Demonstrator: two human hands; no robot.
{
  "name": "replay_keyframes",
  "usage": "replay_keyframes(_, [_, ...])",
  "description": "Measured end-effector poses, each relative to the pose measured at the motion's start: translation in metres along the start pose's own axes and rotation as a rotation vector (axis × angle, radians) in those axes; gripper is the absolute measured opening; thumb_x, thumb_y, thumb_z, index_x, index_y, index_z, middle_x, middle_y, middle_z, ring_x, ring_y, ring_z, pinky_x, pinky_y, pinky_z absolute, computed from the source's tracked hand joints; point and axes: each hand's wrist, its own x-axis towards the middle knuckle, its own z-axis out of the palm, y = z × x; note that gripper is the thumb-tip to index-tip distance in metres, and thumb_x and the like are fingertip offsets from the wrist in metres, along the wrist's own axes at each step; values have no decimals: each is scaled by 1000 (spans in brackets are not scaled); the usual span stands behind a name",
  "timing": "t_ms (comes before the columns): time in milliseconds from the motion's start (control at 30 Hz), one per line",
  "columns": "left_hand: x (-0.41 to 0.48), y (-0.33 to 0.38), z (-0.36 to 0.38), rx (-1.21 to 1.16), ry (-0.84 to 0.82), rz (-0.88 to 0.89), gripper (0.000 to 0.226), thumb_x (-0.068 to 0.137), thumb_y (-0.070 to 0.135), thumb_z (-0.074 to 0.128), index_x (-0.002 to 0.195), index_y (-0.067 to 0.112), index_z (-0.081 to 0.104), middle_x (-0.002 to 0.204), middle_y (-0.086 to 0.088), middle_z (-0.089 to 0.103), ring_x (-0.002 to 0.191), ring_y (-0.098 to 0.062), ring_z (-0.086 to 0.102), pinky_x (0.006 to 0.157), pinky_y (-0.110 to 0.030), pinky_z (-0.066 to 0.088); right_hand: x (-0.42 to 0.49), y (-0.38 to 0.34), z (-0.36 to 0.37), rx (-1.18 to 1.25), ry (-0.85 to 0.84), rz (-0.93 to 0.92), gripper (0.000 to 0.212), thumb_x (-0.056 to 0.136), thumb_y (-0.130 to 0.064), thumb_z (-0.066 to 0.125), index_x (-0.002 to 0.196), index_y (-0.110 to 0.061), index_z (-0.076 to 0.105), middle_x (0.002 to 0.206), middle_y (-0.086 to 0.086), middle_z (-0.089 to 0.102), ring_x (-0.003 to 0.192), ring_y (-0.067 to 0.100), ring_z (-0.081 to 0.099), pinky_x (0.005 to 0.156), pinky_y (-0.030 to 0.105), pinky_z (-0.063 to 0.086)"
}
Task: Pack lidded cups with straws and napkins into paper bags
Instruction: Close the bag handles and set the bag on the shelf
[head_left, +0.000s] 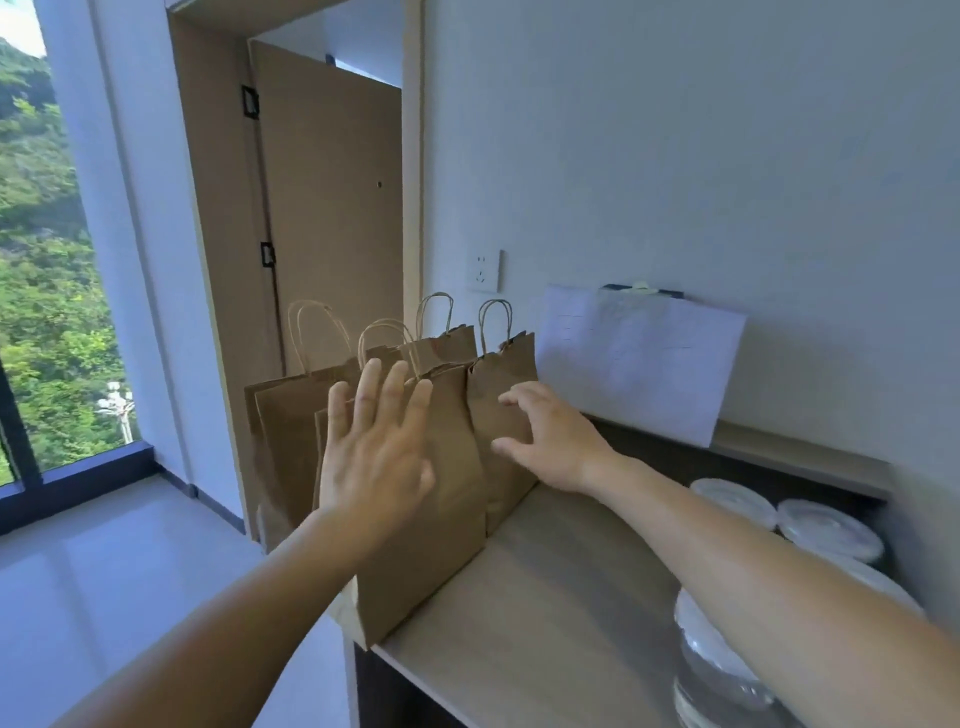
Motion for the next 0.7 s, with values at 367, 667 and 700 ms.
replay_keyframes(367, [-1, 217, -68, -357, -105, 247, 71, 89, 58, 46, 148, 25, 27, 160, -3, 18, 148, -27, 7, 118, -47, 12, -188, 86, -147, -175, 139, 298, 52, 94, -41, 62, 138, -15, 51, 140, 3, 48, 130, 20, 45, 107, 32, 36])
replay_keyframes(667, [-69, 446, -152, -473, -198, 518, 71, 85, 58, 50, 145, 21, 37, 155, -5, 30, 142, -27, 25, 112, -45, 23, -425, 174, -245, -188, 197, 603, 50, 94, -38, 62, 138, -17, 51, 146, 4, 42, 136, 22, 39, 111, 37, 34])
replay_keyframes(700, [-79, 468, -156, -481, -210, 543, 71, 85, 58, 50, 145, 22, 36, 155, -4, 31, 142, -27, 25, 112, -45, 23, -448, 183, -250, -187, 195, 634, 50, 95, -39, 61, 138, -18, 50, 147, 3, 41, 137, 21, 38, 112, 37, 34])
